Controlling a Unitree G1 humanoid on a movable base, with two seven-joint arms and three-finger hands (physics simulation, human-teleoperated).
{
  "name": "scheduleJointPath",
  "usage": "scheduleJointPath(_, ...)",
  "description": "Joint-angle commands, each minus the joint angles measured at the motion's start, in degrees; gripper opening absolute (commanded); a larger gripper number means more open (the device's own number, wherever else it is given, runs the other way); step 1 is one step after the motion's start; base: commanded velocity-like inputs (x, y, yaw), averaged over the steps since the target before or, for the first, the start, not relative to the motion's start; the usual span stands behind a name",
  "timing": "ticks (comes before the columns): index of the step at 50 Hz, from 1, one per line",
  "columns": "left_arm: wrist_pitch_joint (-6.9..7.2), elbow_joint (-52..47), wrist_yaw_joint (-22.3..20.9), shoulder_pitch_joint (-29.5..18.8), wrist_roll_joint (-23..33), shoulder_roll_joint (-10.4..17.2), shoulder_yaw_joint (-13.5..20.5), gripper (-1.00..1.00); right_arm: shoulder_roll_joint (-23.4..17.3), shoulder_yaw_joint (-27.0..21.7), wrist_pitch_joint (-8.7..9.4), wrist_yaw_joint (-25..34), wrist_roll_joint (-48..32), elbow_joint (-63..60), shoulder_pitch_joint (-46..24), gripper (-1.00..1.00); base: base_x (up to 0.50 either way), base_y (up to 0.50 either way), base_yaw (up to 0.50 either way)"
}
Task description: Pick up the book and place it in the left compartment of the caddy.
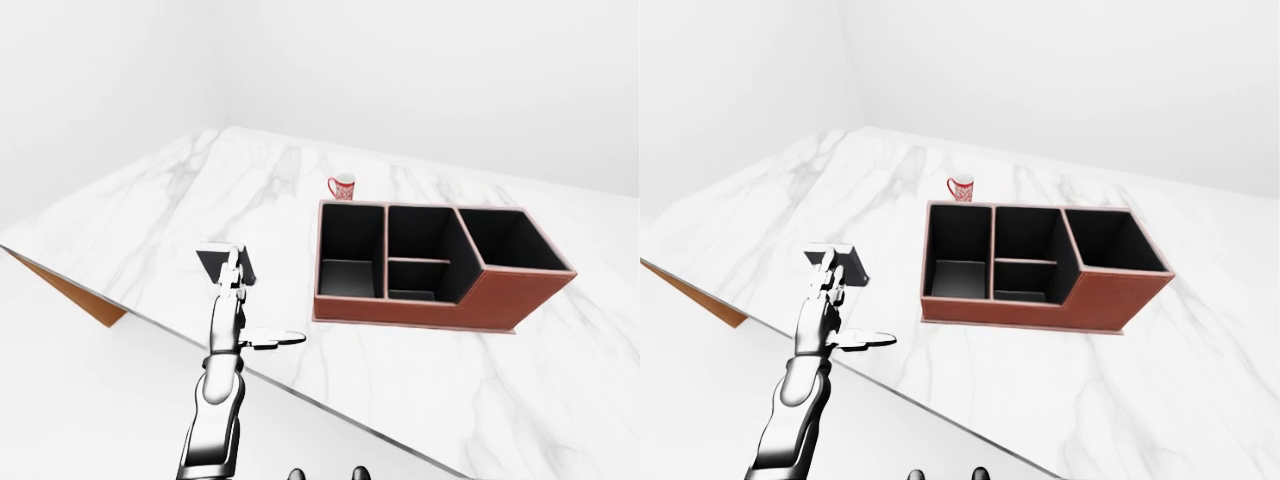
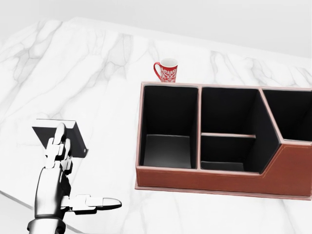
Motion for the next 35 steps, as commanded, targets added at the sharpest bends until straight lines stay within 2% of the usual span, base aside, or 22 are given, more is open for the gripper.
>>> scheduleJointPath(1,0.0,0.99,0.1,-0.44,-0.14,0.09,0.17,1.0,0.04,0.03,0.0,0.06,-0.4,0.14,-0.12,1.0,0.22,0.1,0.0)
scheduleJointPath(35,0.0,-1.02,0.13,0.39,-0.01,0.05,0.23,1.0,-0.03,0.49,0.0,0.28,-0.2,0.78,-0.22,1.0,0.22,0.1,0.0)
